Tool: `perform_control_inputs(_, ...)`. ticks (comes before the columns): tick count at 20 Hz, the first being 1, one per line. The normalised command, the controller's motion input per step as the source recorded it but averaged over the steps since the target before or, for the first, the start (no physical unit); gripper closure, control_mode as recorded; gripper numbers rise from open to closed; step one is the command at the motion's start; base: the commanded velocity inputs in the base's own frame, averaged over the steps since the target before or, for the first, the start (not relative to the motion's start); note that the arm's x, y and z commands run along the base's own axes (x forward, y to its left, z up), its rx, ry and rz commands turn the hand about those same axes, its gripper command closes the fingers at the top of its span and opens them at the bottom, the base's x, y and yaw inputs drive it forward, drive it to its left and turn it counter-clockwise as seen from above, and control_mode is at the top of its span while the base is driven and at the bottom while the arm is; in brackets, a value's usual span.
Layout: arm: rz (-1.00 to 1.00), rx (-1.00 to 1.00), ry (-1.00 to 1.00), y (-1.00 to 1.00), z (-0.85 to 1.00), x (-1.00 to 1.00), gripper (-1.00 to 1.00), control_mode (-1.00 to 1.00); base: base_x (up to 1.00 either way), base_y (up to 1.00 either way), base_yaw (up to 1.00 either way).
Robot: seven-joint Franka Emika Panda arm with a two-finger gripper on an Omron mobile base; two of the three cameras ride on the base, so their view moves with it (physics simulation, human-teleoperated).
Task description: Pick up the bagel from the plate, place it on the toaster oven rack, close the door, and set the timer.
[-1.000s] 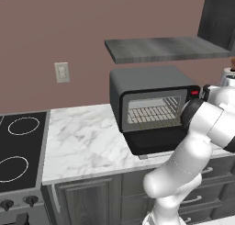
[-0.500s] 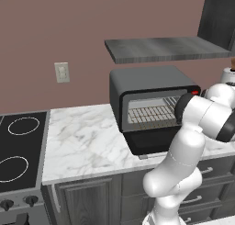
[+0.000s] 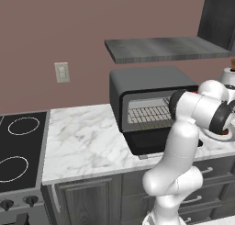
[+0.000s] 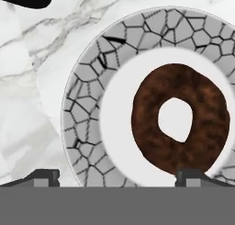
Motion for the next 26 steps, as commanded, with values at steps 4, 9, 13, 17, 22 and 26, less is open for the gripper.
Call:
perform_control_inputs(4, 0.03, 0.00, 0.00, -0.08, -0.16, 0.33, -1.00, -1.00, 0.00, 0.00, 0.00)
perform_control_inputs(9, 0.04, 0.00, 0.00, -0.15, -0.13, 0.27, -1.00, -1.00, 0.00, 0.00, 0.00)
perform_control_inputs(13, 0.02, 0.00, 0.00, -0.10, -0.21, 0.05, -1.00, -1.00, 0.00, 0.00, 0.00)
perform_control_inputs(17, 0.00, 0.00, 0.00, -0.02, -0.21, 0.03, -1.00, -1.00, 0.00, 0.00, 0.00)
perform_control_inputs(22, 0.00, 0.00, 0.00, 0.00, -0.17, 0.01, -1.00, -1.00, 0.00, 0.00, 0.00)
perform_control_inputs(26, 0.00, 0.00, 0.04, 0.00, -0.22, 0.10, -1.00, -1.00, 0.00, 0.00, 0.00)
